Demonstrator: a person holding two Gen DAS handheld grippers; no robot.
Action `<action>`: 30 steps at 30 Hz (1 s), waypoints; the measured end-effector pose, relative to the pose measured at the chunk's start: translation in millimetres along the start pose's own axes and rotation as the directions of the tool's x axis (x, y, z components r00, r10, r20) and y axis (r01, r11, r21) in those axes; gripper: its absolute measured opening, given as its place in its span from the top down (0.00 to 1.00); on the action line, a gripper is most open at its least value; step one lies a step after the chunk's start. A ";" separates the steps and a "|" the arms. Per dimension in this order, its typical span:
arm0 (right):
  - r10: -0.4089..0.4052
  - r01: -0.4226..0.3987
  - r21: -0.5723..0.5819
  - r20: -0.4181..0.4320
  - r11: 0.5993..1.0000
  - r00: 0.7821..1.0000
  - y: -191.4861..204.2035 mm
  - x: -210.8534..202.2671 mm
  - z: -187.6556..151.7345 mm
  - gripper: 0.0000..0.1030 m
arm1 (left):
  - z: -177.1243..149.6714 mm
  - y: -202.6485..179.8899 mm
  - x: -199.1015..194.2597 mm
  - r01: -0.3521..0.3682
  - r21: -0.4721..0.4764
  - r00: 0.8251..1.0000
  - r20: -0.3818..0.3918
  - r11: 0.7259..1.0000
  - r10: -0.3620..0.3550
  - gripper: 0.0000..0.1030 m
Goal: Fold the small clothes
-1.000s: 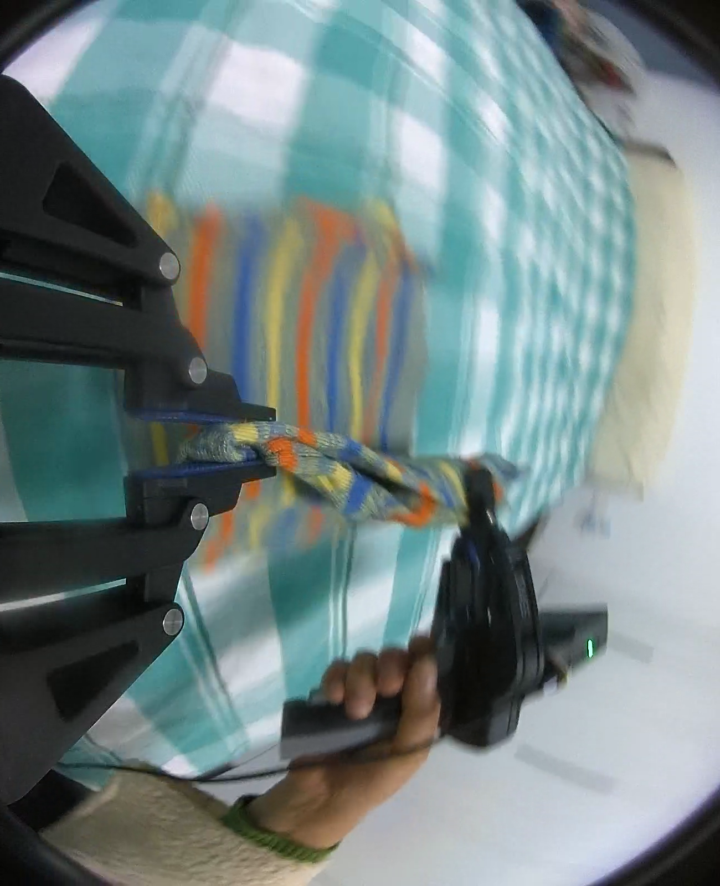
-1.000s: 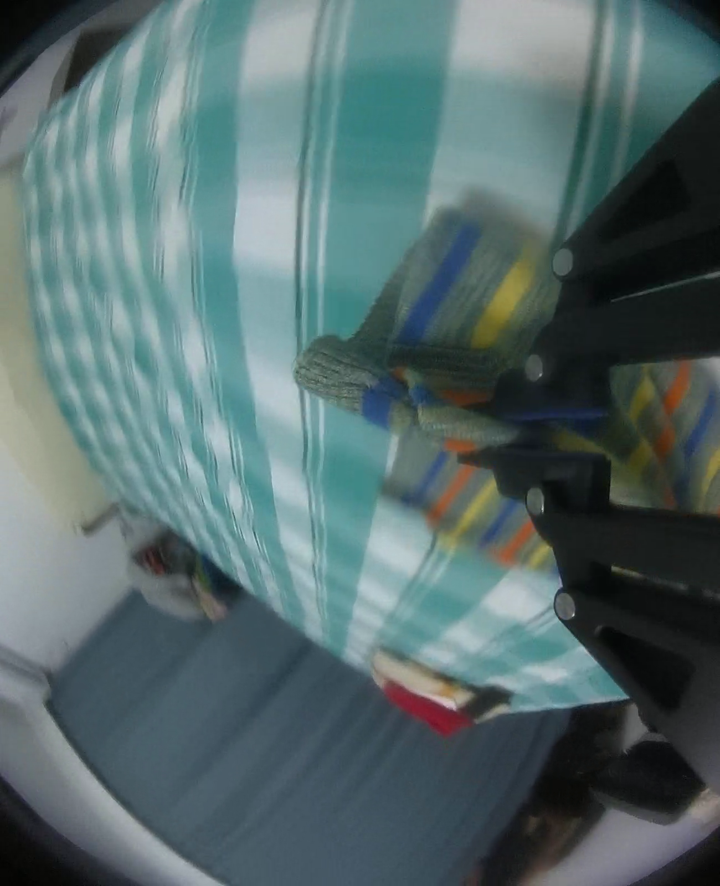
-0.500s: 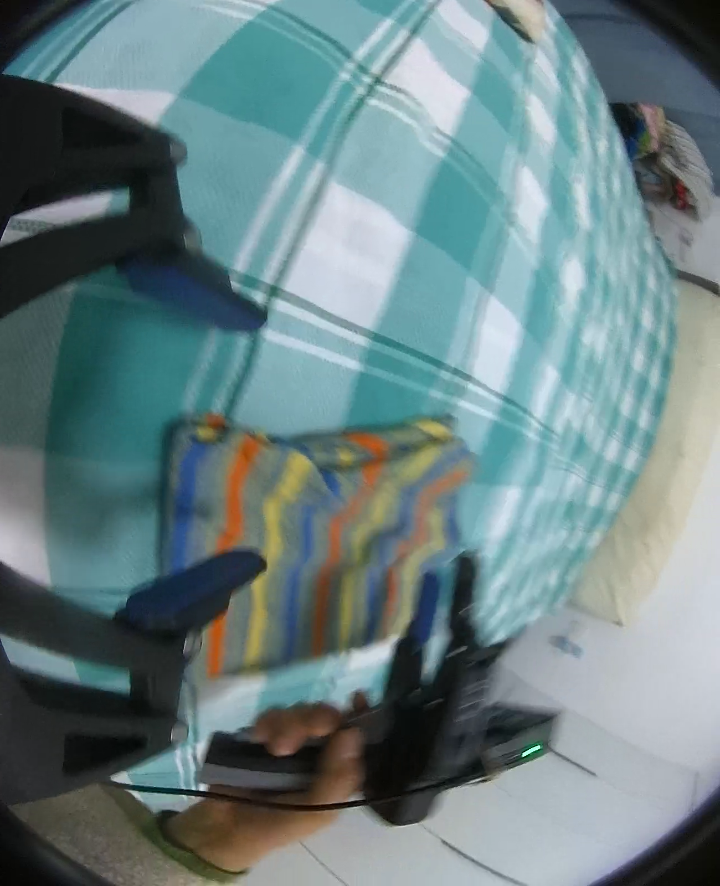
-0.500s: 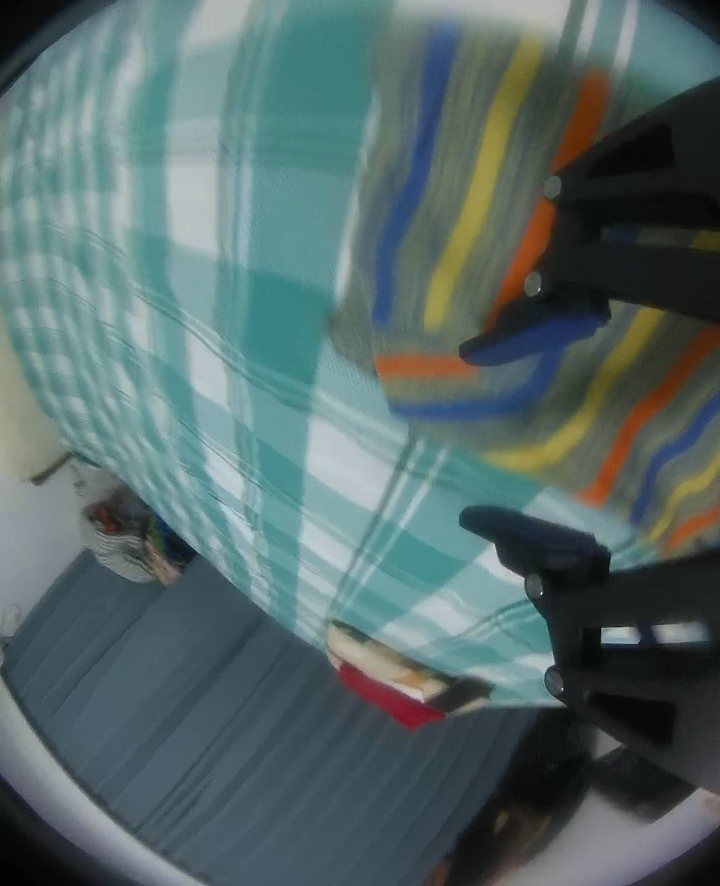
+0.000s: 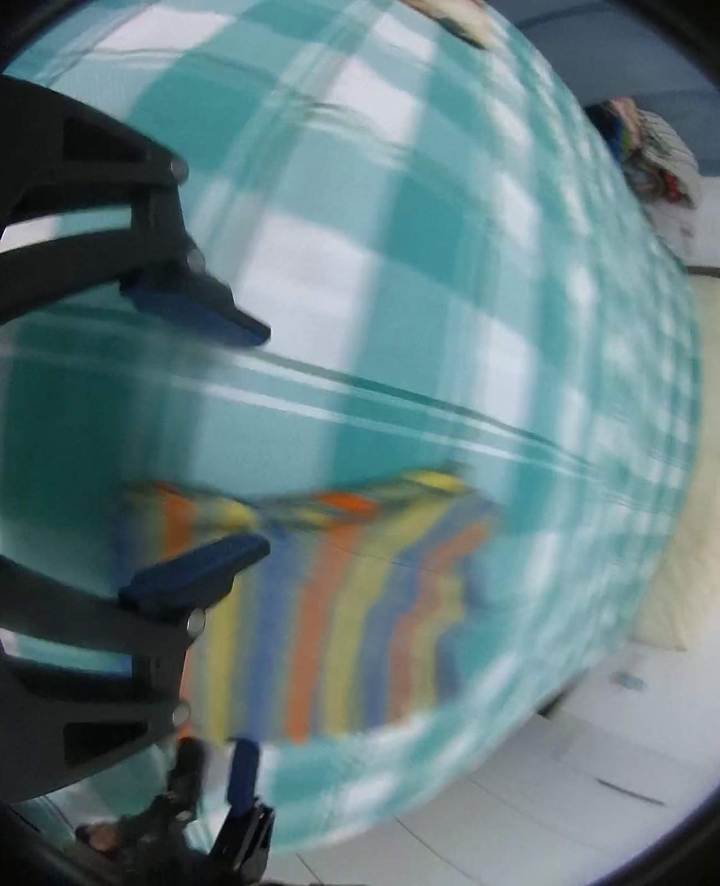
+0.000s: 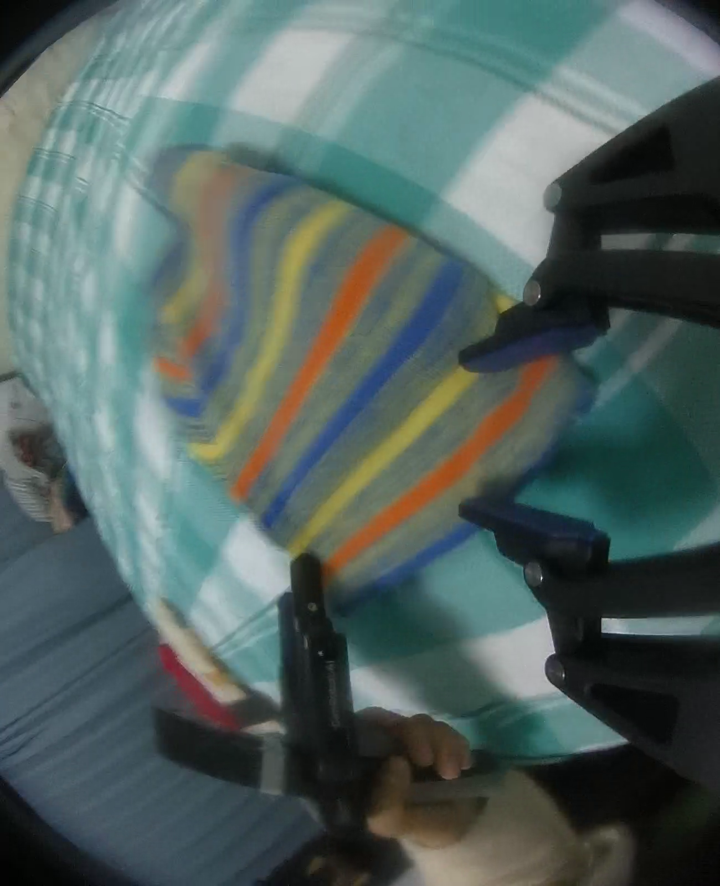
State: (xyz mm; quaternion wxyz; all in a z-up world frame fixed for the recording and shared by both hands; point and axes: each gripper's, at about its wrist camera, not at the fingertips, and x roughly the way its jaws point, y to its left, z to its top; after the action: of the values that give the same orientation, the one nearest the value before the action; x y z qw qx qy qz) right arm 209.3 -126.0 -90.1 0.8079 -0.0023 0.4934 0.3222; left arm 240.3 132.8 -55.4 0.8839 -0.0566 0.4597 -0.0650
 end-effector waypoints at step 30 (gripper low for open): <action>-0.074 0.061 0.177 0.070 0.982 0.995 -10.5 -38.2 -40.8 0.30 | 8.9 29.5 -3.5 0.084 0.083 0.996 -0.018 0.993 -0.082 0.07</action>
State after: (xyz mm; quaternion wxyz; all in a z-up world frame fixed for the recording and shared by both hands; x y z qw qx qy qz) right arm 170.7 -167.3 -83.9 0.8336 0.0643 0.4884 0.2498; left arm 247.4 162.8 -52.2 0.8786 -0.0382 0.4603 -0.1212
